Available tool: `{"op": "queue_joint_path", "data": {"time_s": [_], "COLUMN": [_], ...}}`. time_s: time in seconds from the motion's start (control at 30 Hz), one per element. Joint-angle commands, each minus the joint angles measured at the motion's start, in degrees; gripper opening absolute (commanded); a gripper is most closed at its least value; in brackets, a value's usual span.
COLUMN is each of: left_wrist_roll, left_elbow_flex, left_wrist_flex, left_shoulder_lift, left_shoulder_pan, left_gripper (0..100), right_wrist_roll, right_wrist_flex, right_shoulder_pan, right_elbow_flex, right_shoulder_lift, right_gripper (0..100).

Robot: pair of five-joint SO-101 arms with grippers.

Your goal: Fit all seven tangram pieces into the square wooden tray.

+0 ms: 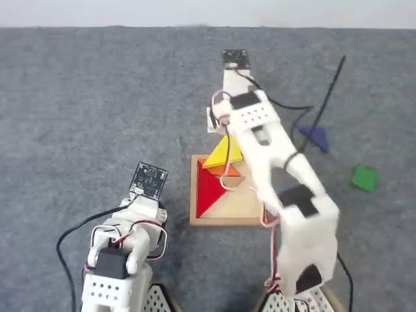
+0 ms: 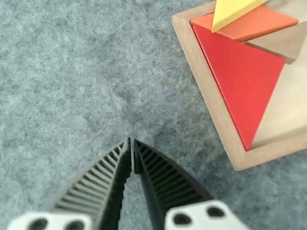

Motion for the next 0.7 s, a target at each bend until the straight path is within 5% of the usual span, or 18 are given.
{"op": "queue_joint_path", "data": {"time_s": [0.0,0.27,0.67], "left_wrist_roll": [0.26,0.26,0.26], "left_elbow_flex": [-0.66,-0.66,-0.66], "left_wrist_flex": [0.26,0.26,0.26], "left_shoulder_lift": [-1.23,-1.23,-1.23], "left_shoulder_pan": [-0.26,-0.26,-0.26], "left_gripper": [1,1,1], "right_wrist_roll": [1.23,4.84,7.65], "right_wrist_flex": [5.49,6.55,16.92], "right_shoulder_pan": [0.75,2.77,2.51], "right_elbow_flex": [-18.37,-28.75,-28.48], "right_shoulder_lift": [8.75,21.41,18.51], "right_gripper": [3.2,3.2,0.7]}}
